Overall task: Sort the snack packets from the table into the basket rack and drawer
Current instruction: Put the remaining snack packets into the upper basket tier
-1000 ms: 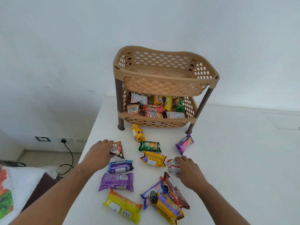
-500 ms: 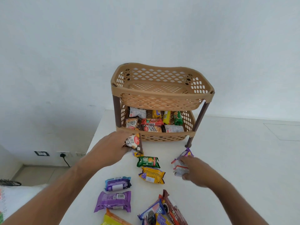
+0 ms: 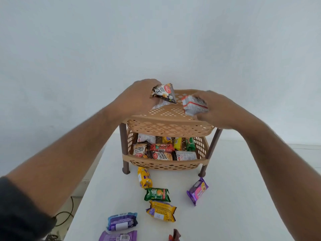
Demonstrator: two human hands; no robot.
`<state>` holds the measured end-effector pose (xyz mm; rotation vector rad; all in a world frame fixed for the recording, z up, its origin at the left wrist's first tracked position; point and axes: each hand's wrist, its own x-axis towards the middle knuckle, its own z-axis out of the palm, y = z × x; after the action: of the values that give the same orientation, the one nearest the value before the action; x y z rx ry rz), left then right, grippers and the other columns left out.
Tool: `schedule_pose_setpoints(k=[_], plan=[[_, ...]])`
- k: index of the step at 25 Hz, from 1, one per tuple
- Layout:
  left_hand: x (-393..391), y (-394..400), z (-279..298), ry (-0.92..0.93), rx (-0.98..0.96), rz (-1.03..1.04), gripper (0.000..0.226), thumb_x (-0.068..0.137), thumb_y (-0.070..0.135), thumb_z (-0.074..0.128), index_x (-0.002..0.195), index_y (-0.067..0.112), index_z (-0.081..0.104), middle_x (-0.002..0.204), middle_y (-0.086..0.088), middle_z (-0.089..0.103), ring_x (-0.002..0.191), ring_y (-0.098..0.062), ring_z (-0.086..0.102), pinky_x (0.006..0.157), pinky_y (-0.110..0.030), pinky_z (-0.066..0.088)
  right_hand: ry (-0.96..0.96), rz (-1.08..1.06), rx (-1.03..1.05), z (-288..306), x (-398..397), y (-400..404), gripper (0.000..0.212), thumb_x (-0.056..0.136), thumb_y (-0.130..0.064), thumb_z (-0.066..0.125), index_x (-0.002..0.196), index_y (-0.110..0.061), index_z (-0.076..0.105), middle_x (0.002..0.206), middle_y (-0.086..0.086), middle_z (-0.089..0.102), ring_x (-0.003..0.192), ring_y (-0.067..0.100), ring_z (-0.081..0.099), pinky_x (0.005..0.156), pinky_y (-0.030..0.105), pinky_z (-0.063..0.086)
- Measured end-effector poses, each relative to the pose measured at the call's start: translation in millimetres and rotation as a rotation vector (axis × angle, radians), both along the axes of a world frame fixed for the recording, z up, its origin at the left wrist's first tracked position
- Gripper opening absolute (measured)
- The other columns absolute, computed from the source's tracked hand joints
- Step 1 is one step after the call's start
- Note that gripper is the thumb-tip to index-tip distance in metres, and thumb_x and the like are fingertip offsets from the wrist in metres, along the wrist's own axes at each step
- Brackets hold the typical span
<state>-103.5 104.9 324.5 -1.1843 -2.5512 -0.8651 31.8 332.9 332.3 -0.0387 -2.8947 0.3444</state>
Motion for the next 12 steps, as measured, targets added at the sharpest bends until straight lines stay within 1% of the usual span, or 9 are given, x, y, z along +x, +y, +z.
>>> schedule_pose_setpoints(k=[2,4,6,8,10,12], plan=[[-23.9,13.7,-2.9,-0.005,-0.052,0.045,0.036,0.092,0.024,0.069,0.127,0.022,0.061,0.117,0.004,0.066,0.103,-0.021,0.060,0.085,-0.037,0.049,0.039,-0.010,0.036,7.0,-27.5,2.2,0.063,0.086,-0.030,0.073,0.142,-0.019,0.045,0.126,0.004,0.054,0.109,0.023,0.052,0.084,0.033,0.039],[-43.0,24.9,-10.9,-0.007,-0.177,0.085,0.033,0.089,0.025,0.070,0.122,0.023,0.062,0.113,0.003,0.067,0.102,-0.023,0.062,0.085,-0.041,0.053,0.033,-0.014,0.055,6.2,-52.6,0.7,0.061,0.083,-0.029,0.072,0.138,-0.018,0.048,0.125,0.008,0.056,0.109,0.026,0.055,0.085,0.035,0.043],[-58.0,33.7,-23.3,0.003,-0.322,0.096,0.028,0.086,0.019,0.070,0.114,0.020,0.065,0.109,0.002,0.068,0.099,-0.024,0.065,0.081,-0.042,0.055,-0.014,-0.040,0.081,-0.2,-73.9,-2.3,0.057,0.081,-0.027,0.071,0.134,-0.016,0.051,0.121,0.009,0.059,0.105,0.028,0.057,0.085,0.038,0.049],[-68.9,38.7,-36.4,-0.017,-0.421,0.107,0.023,0.084,0.011,0.070,0.106,0.016,0.068,0.104,-0.001,0.071,0.094,-0.026,0.067,0.076,-0.044,0.057,-0.092,-0.064,0.120,-11.1,-90.4,-5.6,0.057,0.080,-0.026,0.072,0.133,-0.014,0.053,0.121,0.008,0.061,0.104,0.028,0.059,0.085,0.038,0.051],[-74.6,40.0,-45.0,-0.054,-0.484,0.132,0.022,0.083,0.008,0.071,0.104,0.014,0.070,0.097,-0.002,0.071,0.089,-0.026,0.067,0.068,-0.040,0.054,-0.187,-0.074,0.148,-25.2,-104.7,-7.6,0.056,0.080,-0.026,0.074,0.131,-0.013,0.055,0.120,0.007,0.063,0.103,0.027,0.060,0.087,0.039,0.053],[-76.0,40.8,-49.1,-0.101,-0.532,0.151,0.025,0.085,0.004,0.069,0.107,0.014,0.071,0.100,-0.001,0.070,0.090,-0.022,0.065,0.062,-0.032,0.049,-0.285,-0.070,0.195,-39.0,-118.0,-7.8,0.048,0.084,-0.022,0.071,0.129,-0.012,0.058,0.119,0.008,0.065,0.102,0.027,0.061,0.090,0.041,0.054]])
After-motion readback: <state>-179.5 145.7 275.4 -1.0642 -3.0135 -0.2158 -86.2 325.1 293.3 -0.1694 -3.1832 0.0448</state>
